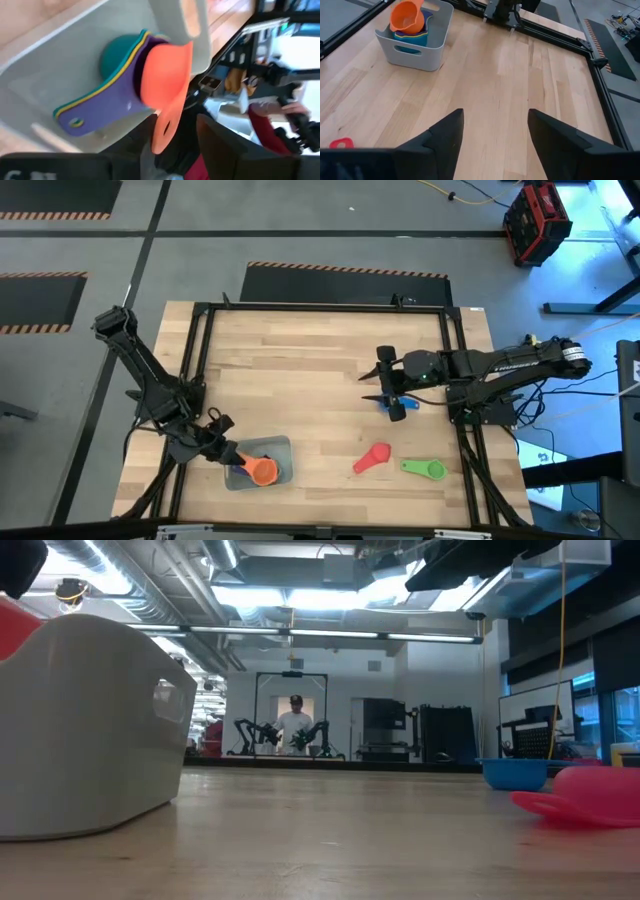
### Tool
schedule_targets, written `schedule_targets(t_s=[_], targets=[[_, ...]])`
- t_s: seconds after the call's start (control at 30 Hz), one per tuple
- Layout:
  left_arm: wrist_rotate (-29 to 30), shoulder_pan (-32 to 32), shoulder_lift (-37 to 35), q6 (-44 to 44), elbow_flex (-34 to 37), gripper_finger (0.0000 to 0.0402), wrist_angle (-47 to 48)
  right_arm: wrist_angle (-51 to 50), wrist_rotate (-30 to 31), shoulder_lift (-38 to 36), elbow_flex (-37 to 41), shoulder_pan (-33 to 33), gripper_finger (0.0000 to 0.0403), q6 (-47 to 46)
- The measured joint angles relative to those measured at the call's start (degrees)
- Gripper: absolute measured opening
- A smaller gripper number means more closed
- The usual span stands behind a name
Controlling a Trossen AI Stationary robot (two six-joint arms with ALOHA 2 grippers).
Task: Nest measuring cups in basket
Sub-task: Stack the orange measuring cup on top of the violet measuring cup in the gray bin
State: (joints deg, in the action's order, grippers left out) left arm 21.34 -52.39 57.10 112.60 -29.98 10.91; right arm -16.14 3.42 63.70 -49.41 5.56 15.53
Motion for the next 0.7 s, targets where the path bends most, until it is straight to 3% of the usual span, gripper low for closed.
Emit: schedule_targets(t_s=[0.47, 0.7], targets=[[-16.0, 3.0, 0.0, 0.0, 0.0, 0.0154, 0.8, 0.0, 0.0, 0.0, 0.0, 0.0, 0.0226, 0.0], [-21.0, 3.0, 0.0, 1.0, 0.0, 0.0153, 0.7, 0.0, -0.1, 0.0, 0.0, 0.0, 0.0233, -0.3]])
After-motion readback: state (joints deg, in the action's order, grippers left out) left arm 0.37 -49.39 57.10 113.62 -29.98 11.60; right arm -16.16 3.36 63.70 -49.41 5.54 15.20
